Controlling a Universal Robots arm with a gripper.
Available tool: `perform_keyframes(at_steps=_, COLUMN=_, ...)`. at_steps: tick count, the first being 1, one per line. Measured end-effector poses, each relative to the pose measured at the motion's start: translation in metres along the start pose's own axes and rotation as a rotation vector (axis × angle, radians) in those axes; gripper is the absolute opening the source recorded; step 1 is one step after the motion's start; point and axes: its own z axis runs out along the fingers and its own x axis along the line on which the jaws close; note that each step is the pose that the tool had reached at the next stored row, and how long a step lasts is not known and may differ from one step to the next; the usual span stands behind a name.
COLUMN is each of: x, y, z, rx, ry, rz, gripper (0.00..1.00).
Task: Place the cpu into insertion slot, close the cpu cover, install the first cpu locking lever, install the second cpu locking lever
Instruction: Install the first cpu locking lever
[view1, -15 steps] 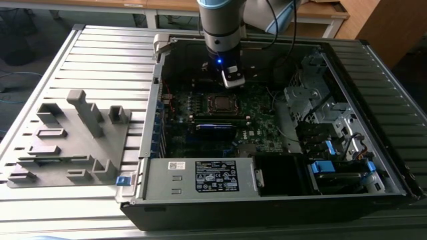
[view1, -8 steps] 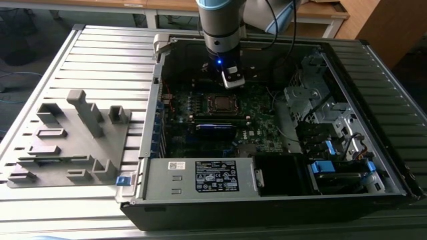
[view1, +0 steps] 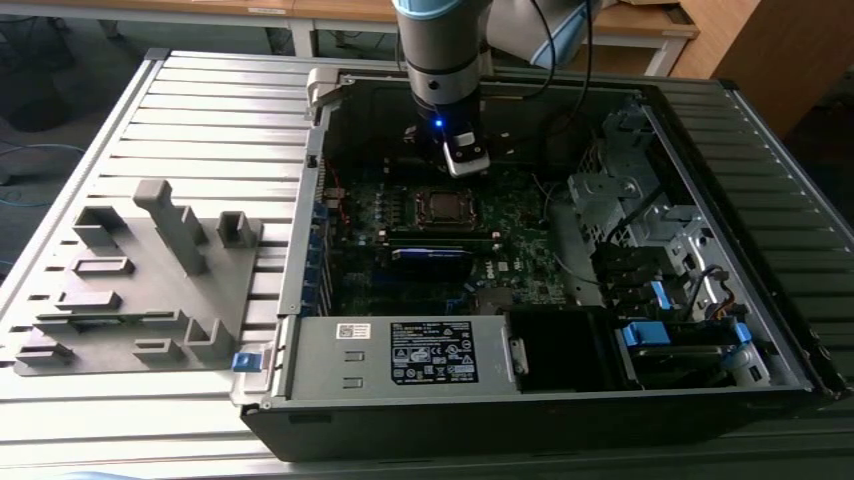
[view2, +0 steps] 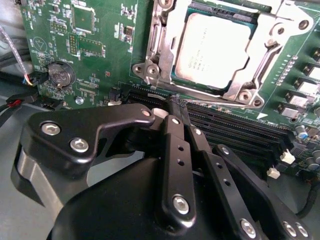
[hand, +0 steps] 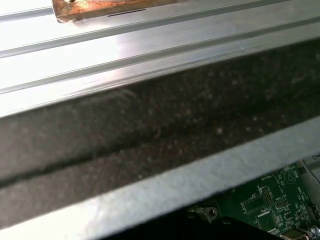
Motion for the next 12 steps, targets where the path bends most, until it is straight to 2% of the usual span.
perform_keyframes(at_steps=6, x=0.0006, y=0.0017, z=0.0005, rx=0.0016, ry=-0.0007, rz=0.0, gripper=0.11)
perform_keyframes(at_steps=12, x=0.0008, y=0.0015, z=0.0014, rx=0.0212, ry=-0.0065, rz=-0.005, gripper=0.11)
